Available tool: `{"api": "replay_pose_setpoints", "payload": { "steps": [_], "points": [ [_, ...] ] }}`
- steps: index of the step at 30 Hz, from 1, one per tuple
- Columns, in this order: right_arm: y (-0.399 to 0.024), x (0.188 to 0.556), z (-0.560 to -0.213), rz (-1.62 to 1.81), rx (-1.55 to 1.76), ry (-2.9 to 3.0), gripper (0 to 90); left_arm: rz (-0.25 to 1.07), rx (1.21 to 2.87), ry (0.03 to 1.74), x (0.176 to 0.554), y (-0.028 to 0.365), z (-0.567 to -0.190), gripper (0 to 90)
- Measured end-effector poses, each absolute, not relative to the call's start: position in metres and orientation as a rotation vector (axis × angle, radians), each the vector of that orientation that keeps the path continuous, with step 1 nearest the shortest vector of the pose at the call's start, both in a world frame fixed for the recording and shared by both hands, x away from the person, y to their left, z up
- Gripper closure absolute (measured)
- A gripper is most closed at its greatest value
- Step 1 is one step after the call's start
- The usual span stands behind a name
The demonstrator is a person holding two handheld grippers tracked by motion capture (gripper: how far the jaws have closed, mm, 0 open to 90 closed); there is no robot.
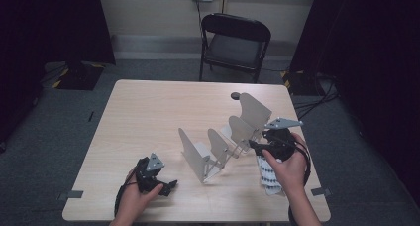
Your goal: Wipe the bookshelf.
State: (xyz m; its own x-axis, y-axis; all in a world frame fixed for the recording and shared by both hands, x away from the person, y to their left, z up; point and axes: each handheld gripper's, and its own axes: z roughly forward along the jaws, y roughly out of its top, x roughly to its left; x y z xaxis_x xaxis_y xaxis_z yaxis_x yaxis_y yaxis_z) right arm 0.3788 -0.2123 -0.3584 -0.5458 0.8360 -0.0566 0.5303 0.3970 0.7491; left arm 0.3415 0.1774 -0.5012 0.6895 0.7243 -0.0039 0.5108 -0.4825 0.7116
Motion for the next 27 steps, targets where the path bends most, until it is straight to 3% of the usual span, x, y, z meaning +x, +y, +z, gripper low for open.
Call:
{"api": "replay_pose_setpoints", "payload": {
  "steps": [12,27],
  "points": [
    [-0.205,0.408,-0.348,0.945,1.163,2.218,39.6,0.383,2.185,0.944,0.342,0.177,-0.501,0.0],
    [-0.185,0.430,-0.361,0.962,1.162,2.276,49.2,0.382,2.189,0.940,0.342,0.177,-0.501,0.0]
  ]
}}
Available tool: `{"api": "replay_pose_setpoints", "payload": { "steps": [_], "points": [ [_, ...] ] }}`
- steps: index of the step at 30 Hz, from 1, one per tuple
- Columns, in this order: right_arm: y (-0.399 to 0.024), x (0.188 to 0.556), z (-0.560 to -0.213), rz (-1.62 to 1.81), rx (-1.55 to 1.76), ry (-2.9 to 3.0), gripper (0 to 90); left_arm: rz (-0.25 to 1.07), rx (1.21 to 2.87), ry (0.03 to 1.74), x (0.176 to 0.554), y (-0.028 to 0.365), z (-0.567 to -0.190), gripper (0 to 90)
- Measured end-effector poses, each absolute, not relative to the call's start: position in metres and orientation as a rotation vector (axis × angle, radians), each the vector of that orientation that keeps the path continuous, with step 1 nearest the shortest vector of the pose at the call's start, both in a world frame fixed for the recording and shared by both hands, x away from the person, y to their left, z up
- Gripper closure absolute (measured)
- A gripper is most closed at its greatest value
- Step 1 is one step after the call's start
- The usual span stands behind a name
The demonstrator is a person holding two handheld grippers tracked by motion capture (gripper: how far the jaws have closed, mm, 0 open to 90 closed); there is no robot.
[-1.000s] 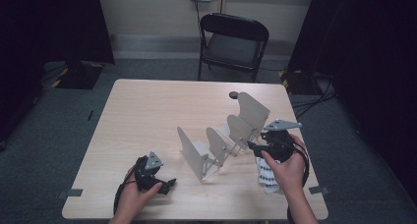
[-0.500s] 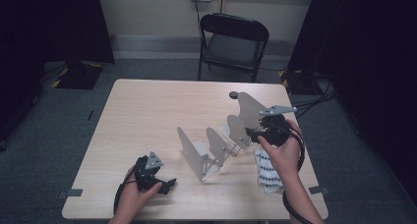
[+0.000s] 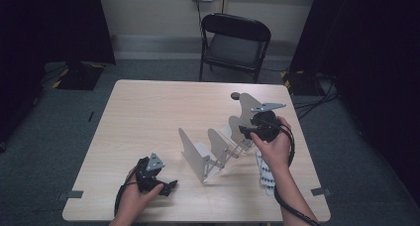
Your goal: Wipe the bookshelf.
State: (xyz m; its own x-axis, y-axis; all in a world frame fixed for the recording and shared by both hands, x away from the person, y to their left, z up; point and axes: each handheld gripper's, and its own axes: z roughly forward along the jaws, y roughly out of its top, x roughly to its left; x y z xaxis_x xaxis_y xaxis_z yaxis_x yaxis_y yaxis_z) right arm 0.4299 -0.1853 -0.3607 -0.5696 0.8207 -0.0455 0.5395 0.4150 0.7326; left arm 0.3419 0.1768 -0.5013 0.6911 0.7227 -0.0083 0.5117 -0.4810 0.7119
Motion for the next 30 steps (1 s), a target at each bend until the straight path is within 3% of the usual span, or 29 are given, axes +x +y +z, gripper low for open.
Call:
{"api": "replay_pose_setpoints", "payload": {
  "steps": [17,23,30],
  "points": [
    [-0.172,0.440,-0.376,0.872,1.121,2.330,83.7,0.382,2.186,0.942,0.342,0.177,-0.501,0.0],
    [-0.177,0.442,-0.375,0.906,1.173,2.333,89.5,0.381,2.186,0.942,0.342,0.177,-0.501,0.0],
    [-0.180,0.439,-0.373,0.942,1.220,2.326,90.0,0.382,2.185,0.943,0.342,0.176,-0.501,0.0]
  ]
}}
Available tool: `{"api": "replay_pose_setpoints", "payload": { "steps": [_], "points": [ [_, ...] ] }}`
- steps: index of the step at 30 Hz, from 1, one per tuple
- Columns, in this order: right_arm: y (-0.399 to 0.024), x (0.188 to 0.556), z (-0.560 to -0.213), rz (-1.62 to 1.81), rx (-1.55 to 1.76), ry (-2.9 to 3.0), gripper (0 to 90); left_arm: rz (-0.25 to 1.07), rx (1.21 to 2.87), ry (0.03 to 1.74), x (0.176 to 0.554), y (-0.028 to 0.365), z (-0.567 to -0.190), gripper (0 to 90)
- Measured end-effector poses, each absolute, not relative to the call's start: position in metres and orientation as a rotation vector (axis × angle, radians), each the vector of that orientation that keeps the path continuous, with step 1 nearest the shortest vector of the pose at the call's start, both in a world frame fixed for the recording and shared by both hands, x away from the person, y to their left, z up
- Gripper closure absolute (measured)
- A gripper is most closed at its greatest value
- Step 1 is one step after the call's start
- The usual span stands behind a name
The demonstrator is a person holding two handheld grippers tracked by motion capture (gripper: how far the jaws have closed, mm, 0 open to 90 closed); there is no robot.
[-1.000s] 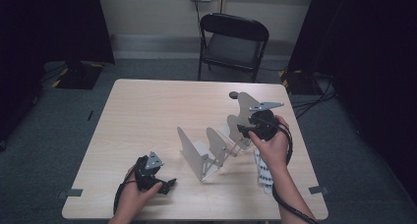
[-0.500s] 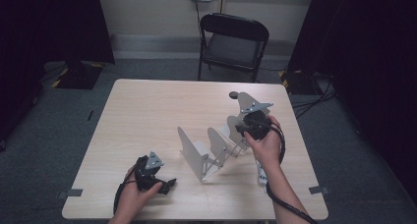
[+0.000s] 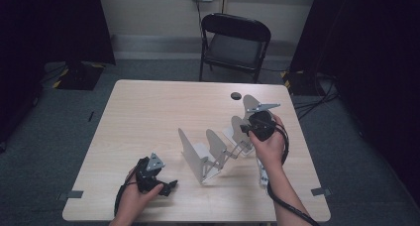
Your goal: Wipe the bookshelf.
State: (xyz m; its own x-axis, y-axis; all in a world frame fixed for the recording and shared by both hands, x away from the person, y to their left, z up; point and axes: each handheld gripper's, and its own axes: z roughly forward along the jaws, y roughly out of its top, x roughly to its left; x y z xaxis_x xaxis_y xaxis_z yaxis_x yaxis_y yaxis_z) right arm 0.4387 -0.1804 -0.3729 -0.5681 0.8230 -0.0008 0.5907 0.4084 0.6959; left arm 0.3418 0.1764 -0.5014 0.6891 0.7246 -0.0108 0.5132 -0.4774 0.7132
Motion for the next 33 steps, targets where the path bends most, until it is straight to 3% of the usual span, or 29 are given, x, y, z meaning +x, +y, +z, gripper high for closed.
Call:
{"api": "replay_pose_setpoints", "payload": {
  "steps": [13,19,33],
  "points": [
    [-0.180,0.435,-0.366,0.949,1.263,2.313,90.0,0.389,2.177,0.935,0.341,0.176,-0.501,3.6],
    [-0.182,0.435,-0.363,0.964,1.311,2.296,90.0,0.391,2.195,0.919,0.339,0.179,-0.496,16.0],
    [-0.169,0.434,-0.357,0.992,1.342,2.294,90.0,0.390,2.145,0.919,0.337,0.187,-0.482,15.8]
  ]
}}
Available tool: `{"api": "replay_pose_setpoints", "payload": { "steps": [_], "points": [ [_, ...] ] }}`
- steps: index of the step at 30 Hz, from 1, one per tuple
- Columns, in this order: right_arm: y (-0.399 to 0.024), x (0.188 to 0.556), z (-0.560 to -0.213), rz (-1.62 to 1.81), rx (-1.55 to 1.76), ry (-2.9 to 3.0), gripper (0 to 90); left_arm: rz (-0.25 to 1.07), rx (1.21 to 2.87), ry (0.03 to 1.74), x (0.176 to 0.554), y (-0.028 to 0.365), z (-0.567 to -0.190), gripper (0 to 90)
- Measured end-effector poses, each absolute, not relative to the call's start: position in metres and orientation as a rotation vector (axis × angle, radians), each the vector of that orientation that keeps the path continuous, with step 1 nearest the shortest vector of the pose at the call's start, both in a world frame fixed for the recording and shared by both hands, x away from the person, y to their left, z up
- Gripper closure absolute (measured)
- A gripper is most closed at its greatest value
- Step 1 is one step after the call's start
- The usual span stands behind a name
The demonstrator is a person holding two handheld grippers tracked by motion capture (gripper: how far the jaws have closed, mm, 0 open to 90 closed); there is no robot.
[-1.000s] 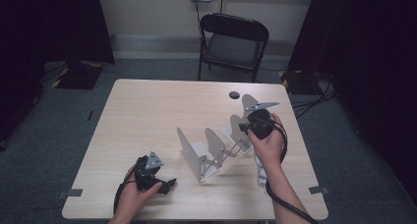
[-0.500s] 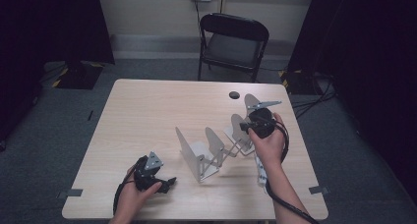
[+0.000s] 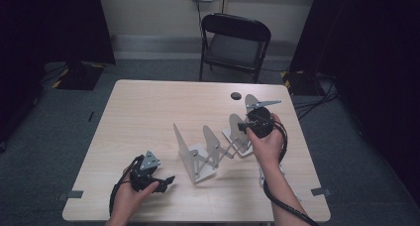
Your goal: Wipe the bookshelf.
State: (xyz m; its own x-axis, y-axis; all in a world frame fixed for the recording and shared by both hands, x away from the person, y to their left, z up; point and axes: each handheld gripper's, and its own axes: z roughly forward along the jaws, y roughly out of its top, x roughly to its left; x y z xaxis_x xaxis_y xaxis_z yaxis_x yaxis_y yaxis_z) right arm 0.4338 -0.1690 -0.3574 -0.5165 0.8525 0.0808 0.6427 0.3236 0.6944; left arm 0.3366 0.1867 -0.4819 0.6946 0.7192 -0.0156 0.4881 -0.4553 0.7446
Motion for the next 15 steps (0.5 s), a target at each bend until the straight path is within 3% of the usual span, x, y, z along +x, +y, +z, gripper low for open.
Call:
{"api": "replay_pose_setpoints", "payload": {
  "steps": [15],
  "points": [
    [-0.129,0.427,-0.364,1.026,1.288,2.323,90.0,0.398,2.166,0.964,0.339,0.210,-0.485,16.0]
  ]
}}
